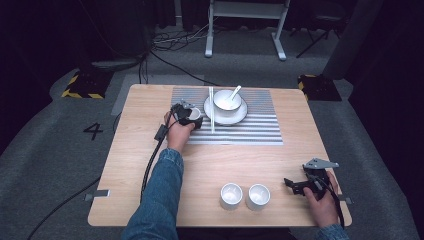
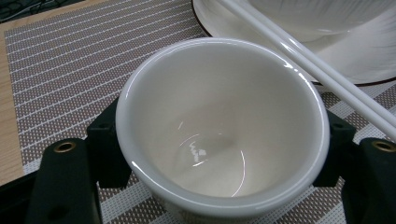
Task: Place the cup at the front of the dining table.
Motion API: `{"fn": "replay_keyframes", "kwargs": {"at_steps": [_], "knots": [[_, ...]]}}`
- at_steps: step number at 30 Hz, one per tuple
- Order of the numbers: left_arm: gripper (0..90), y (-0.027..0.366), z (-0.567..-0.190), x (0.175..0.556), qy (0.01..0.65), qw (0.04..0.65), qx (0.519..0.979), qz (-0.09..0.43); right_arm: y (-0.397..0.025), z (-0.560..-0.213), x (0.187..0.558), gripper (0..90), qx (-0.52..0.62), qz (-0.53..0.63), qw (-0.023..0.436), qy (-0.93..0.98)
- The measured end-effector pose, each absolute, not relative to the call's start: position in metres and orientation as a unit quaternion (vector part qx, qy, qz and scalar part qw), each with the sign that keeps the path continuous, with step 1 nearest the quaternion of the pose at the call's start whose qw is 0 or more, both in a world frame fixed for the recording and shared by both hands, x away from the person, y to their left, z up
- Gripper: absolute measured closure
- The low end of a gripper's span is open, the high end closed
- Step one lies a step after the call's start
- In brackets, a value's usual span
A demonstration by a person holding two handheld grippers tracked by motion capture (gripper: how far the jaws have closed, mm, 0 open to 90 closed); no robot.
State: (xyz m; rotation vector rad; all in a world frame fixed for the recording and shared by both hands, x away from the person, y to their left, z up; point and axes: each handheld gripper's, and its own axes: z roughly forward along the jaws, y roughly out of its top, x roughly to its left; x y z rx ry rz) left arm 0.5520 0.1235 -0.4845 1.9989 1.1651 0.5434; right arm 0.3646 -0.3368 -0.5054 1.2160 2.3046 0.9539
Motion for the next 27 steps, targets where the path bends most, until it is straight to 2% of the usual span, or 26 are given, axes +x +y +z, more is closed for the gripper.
{"fn": "replay_keyframes", "kwargs": {"at_steps": [12, 24, 27], "knots": [[23.9, 0.118, -0.487, 0.551, 0.451, 0.343, 0.79, 0.236, -0.337, -0.505, 0.365, 0.5, 0.431, 0.338, 0.182, 0.817], [22.2, 0.118, -0.468, 0.539, 0.486, 0.361, 0.762, 0.23, -0.337, -0.505, 0.365, 0.5, 0.431, 0.338, 0.182, 0.817], [24.7, 0.123, -0.462, 0.532, 0.494, 0.377, 0.749, 0.23, -0.337, -0.505, 0.365, 0.4, 0.431, 0.338, 0.182, 0.817]]}}
